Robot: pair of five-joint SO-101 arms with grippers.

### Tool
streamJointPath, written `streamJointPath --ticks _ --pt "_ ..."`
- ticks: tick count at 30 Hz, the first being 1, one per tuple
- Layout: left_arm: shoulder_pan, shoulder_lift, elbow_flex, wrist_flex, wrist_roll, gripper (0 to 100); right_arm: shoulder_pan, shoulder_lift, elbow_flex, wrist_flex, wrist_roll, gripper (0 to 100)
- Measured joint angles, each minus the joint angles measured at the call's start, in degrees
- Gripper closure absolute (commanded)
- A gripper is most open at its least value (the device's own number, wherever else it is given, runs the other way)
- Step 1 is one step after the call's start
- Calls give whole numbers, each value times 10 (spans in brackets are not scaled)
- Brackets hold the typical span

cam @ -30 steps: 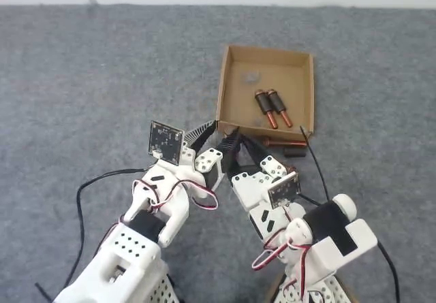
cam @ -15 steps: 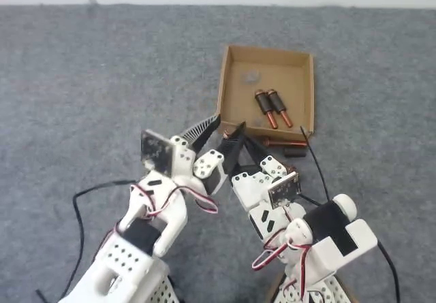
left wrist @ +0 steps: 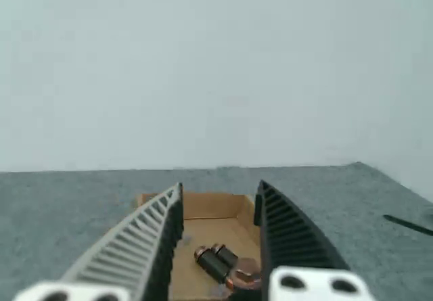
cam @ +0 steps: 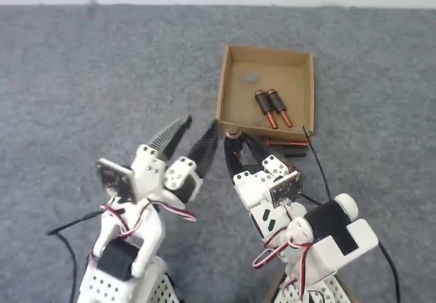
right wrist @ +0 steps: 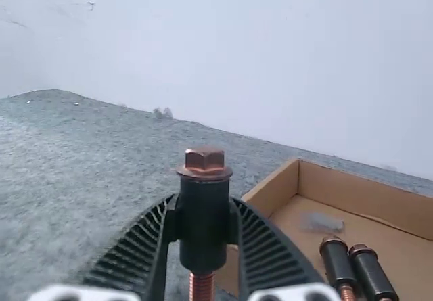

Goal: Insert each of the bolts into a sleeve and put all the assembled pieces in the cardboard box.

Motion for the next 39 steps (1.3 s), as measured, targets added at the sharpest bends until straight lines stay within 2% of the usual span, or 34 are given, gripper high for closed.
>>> streamJointPath --ticks 6,11,14,19,27,32,39 --pt "-76 0 40 0 25 995 11 0 0 0 0 992" --pt "-149 0 82 8 34 989 11 0 0 0 0 992" --pt "-194 0 82 55 34 989 12 0 0 0 0 992" --pt "-206 0 82 171 19 989 45 0 0 0 0 992" --pt "-205 0 82 309 -130 988 81 0 0 0 0 992" --pt "-210 0 82 330 -194 988 81 0 -1 10 0 992" --pt "-210 0 82 330 -201 988 102 -2 -25 80 0 992"
